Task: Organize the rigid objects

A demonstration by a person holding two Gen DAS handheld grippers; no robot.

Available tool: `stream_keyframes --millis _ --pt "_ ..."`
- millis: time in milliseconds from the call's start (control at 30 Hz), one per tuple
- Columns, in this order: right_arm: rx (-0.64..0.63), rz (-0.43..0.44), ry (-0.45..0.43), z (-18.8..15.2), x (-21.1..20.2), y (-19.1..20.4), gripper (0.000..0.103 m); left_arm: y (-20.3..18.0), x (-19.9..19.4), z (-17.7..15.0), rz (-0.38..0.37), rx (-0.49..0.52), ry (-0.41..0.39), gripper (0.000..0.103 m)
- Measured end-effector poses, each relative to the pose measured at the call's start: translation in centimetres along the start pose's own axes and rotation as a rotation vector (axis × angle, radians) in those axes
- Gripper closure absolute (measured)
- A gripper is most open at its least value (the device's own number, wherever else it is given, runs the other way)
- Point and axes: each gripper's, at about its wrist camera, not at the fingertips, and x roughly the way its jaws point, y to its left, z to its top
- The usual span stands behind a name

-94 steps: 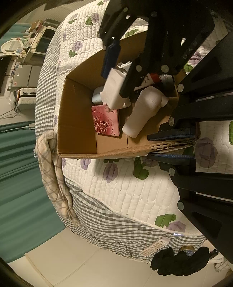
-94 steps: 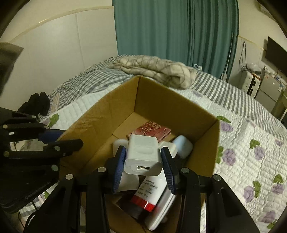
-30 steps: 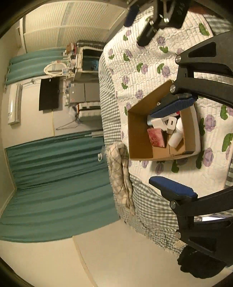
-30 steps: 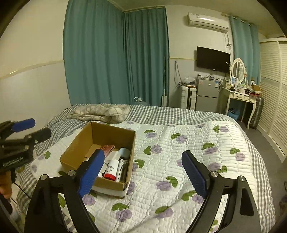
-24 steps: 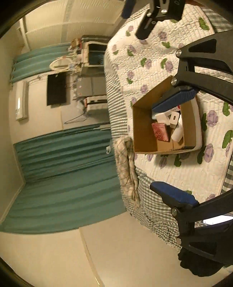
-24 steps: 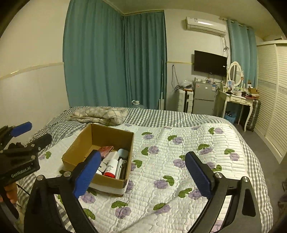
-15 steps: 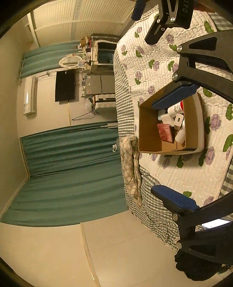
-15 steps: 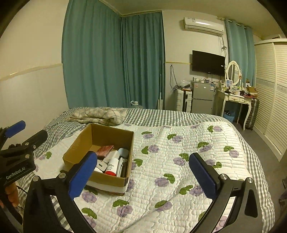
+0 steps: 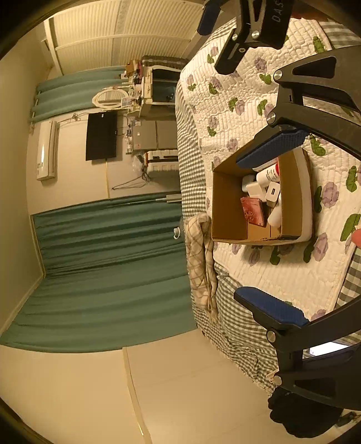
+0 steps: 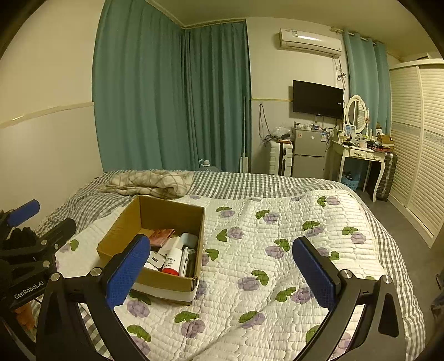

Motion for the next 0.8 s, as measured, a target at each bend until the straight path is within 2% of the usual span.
stream_keyframes --millis 233,800 --pt "-0.02 -0.028 0.0 -0.25 -0.19 0.35 0.0 0.07 0.3 -0.38 0.022 0.019 0.011 0.013" --pt "-0.016 -0.026 0.008 -0.32 -0.1 0.8 0.0 0.01 0.11 -0.48 -0.006 0.02 0.016 0.013"
